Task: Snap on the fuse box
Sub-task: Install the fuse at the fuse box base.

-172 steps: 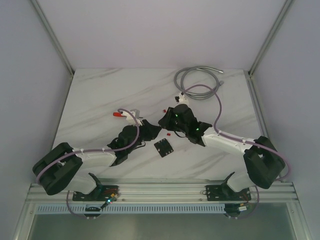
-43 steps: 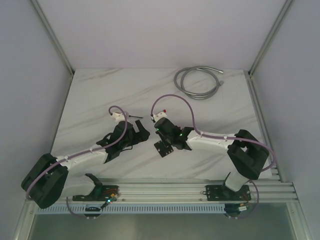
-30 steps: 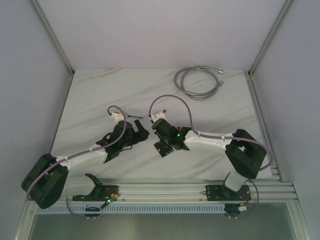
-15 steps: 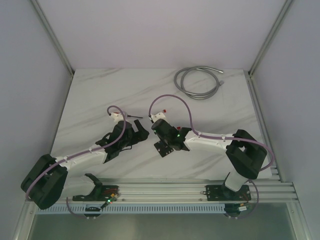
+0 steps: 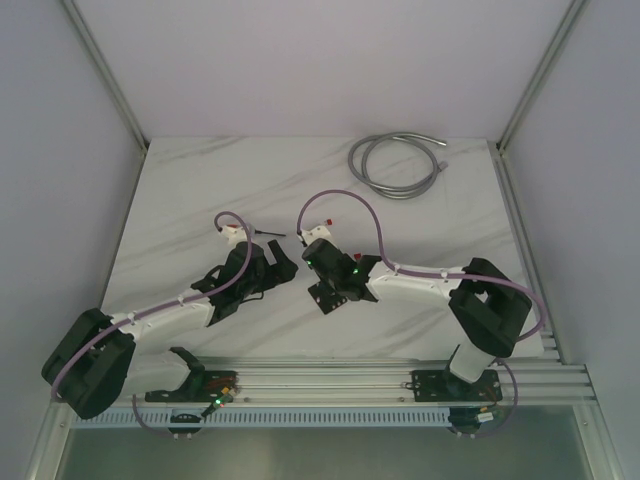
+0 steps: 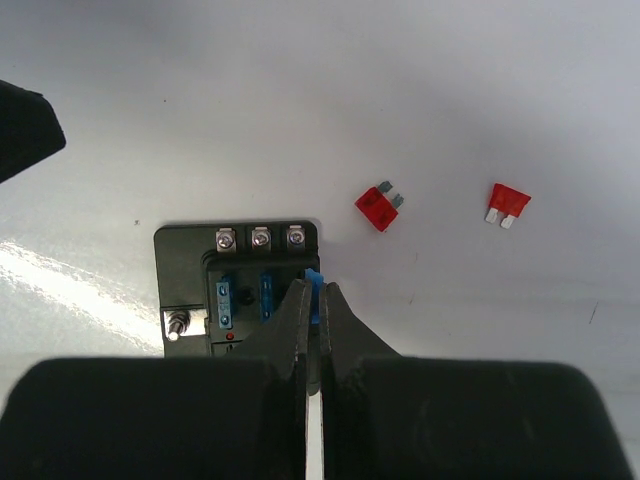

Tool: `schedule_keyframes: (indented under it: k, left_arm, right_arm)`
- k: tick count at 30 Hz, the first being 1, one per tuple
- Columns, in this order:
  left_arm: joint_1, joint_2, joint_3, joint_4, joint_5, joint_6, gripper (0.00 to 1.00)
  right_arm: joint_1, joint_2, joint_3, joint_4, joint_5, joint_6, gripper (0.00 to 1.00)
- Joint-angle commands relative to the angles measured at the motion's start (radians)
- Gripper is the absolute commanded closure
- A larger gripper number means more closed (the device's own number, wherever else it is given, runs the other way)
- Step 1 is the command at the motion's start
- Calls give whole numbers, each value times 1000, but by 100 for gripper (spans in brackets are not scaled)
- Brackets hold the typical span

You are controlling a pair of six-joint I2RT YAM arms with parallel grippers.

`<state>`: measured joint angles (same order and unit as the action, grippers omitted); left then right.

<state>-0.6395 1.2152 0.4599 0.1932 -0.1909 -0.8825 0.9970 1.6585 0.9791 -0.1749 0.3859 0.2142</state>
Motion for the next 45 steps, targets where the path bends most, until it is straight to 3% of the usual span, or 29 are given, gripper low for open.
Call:
schedule_keyframes:
  k: [1, 45]
  left_arm:
    - [8, -14, 7, -9, 5, -8, 0]
    - [9, -6, 13, -11, 10, -9, 0]
  right_arm:
    - [11, 28, 23, -25, 20, 16, 100]
    - [25, 0, -39, 32, -8, -48, 100]
